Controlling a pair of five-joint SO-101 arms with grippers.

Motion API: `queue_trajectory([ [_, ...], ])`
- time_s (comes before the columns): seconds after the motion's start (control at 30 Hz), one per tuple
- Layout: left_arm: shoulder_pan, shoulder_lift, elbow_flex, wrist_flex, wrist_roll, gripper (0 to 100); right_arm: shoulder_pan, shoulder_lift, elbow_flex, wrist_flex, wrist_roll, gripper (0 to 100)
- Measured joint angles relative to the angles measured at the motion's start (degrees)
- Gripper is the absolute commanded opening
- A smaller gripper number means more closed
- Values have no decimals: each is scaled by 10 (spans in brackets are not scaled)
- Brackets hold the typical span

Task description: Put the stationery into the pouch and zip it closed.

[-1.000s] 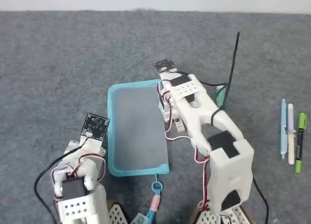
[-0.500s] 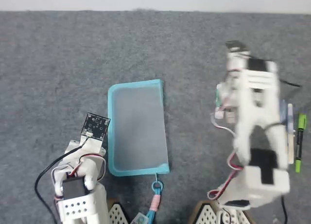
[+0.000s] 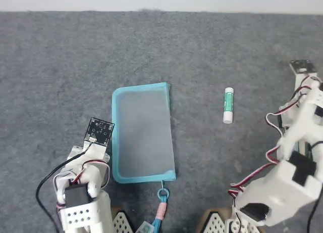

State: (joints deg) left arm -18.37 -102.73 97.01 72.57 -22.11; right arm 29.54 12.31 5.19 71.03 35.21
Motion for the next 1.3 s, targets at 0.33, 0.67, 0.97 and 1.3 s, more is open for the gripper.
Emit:
queue_trajectory([
  [0.33, 0, 0, 0, 0, 0, 11, 1, 33, 0, -47, 1, 178],
  [0.67, 0, 0, 0, 0, 0, 11, 1, 33, 0, -47, -1, 162],
  [0.97, 0, 0, 0, 0, 0, 11, -154, -80, 0, 37, -117, 162],
  [1.3, 0, 0, 0, 0, 0, 11, -334, -73, 9, -12, -229, 162],
])
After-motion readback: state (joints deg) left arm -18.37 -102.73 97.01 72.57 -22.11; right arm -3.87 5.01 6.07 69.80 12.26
